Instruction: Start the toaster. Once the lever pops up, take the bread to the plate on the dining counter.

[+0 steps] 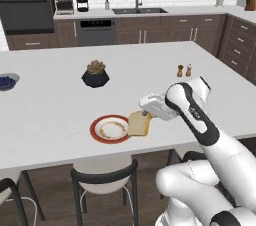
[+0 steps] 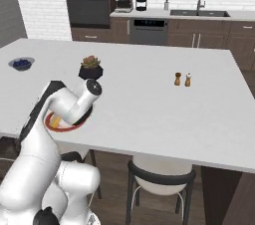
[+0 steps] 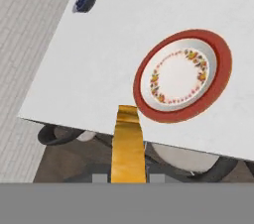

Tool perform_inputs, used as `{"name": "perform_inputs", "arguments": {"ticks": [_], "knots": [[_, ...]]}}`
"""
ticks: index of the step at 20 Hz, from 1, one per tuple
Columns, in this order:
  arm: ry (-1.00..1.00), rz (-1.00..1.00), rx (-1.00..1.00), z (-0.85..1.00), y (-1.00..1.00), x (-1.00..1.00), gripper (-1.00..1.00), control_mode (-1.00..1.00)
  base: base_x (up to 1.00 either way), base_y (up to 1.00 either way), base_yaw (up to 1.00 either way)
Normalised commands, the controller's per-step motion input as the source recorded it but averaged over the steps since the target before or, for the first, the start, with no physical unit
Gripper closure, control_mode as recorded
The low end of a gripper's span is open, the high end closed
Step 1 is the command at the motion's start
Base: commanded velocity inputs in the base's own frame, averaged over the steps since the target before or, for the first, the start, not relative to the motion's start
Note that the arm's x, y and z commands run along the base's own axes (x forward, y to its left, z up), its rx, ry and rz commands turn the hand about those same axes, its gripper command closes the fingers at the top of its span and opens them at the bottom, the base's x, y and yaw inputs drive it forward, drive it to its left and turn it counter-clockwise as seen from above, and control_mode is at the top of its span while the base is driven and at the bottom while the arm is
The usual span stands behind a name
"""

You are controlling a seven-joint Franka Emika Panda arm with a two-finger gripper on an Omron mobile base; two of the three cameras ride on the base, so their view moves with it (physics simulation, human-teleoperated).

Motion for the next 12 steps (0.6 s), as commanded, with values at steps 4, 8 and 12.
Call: {"name": "perform_inputs", "arguments": {"ticks": [4,8,12], "knots": [[0.14,0.12,0.0,-0.11,0.37,0.97,1.0,-1.0,0.0,0.0,0.0],[0.11,0.08,-0.01,-0.38,0.37,0.76,1.0,-1.0,0.0,0.0,0.0],[0.07,0.06,-0.07,-0.7,0.55,0.42,1.0,-1.0,0.0,0.0,0.0]]}}
